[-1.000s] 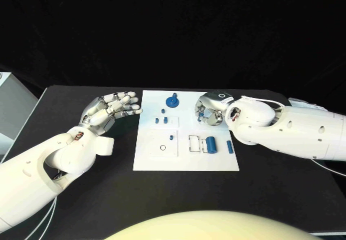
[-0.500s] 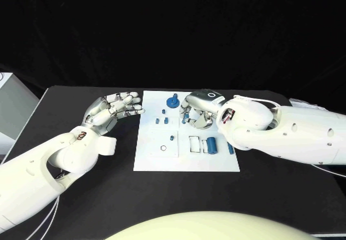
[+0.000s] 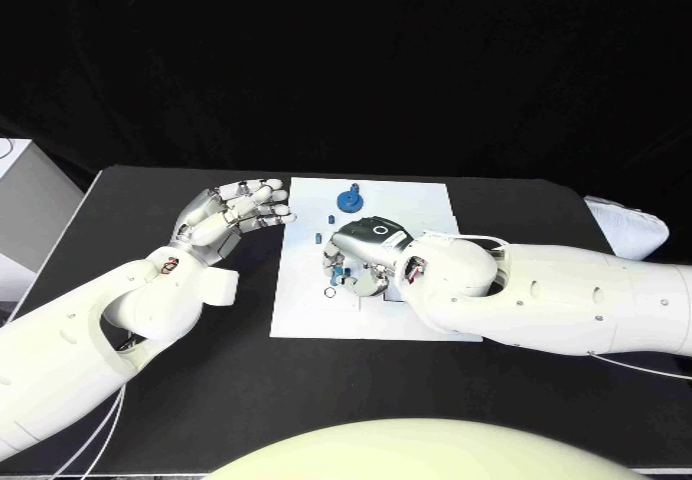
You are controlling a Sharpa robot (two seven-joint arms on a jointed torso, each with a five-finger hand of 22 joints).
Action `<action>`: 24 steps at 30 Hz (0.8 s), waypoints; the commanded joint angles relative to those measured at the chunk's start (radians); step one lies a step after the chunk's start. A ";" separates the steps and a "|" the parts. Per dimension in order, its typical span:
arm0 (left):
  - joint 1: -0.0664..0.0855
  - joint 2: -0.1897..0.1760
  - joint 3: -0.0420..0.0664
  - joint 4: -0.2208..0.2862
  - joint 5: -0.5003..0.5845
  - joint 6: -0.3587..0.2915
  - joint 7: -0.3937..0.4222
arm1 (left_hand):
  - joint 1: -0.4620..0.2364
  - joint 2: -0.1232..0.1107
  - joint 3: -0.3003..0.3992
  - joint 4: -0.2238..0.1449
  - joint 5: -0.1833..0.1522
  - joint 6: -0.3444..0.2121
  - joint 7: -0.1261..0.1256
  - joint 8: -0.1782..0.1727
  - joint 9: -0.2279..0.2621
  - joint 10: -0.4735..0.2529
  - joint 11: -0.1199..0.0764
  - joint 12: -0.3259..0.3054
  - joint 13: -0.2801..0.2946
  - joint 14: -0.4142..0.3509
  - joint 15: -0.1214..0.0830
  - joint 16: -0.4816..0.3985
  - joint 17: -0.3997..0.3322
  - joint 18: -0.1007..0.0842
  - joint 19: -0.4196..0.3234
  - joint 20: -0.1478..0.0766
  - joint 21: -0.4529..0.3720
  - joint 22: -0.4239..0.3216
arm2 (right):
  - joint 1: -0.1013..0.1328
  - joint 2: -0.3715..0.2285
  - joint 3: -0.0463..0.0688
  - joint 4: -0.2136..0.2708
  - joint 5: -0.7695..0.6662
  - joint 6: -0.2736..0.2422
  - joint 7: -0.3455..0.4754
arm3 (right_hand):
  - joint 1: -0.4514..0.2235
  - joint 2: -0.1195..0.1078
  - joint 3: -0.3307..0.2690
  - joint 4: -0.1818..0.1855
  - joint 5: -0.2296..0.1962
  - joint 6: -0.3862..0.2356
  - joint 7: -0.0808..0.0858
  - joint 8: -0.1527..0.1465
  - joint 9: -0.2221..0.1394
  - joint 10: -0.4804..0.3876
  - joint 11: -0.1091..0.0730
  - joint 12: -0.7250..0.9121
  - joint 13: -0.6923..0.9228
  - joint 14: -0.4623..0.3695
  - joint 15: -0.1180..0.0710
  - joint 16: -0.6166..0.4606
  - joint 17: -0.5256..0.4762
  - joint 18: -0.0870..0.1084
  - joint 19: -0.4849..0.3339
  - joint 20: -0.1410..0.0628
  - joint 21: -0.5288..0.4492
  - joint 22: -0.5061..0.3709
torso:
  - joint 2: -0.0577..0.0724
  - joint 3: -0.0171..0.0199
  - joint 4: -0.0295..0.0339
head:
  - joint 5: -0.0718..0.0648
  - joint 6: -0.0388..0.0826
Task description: Assemble the parts on the task board
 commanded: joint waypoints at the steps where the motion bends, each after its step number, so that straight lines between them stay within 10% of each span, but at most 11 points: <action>1: -0.001 0.001 0.001 0.004 0.003 0.017 0.006 | 0.001 0.012 -0.004 0.002 -0.004 -0.006 0.014 0.006 -0.002 -0.004 0.006 0.002 0.001 0.005 0.001 -0.007 0.001 0.012 0.006 0.001 -0.006 -0.001 | -0.013 0.010 -0.001 -0.016 -0.057 -0.011 0.015 | 0.021 0.023 0.007 -0.001 0.004 0.005 0.004 0.002 0.001 0.080 -0.071 0.014 0.035 0.024 -0.007 0.003 0.000 -0.016 0.002 -0.007 0.002 -0.001 | 0.001 -0.0005 -0.0024 | 0.007 -0.003; 24: -0.001 -0.002 0.001 0.002 0.003 0.019 0.006 | 0.001 0.012 -0.004 0.002 -0.004 -0.006 0.014 0.006 -0.002 -0.004 0.006 0.002 0.001 0.005 0.001 -0.007 0.001 0.012 0.006 0.001 -0.006 -0.001 | -0.043 0.043 -0.003 -0.042 -0.111 -0.036 0.001 | 0.021 0.021 0.010 -0.004 0.013 0.005 0.005 0.002 0.002 0.080 -0.069 0.012 0.036 0.024 -0.006 0.003 -0.001 -0.017 0.003 -0.007 0.004 0.002 | 0.002 0.0012 -0.0022 | 0.023 -0.013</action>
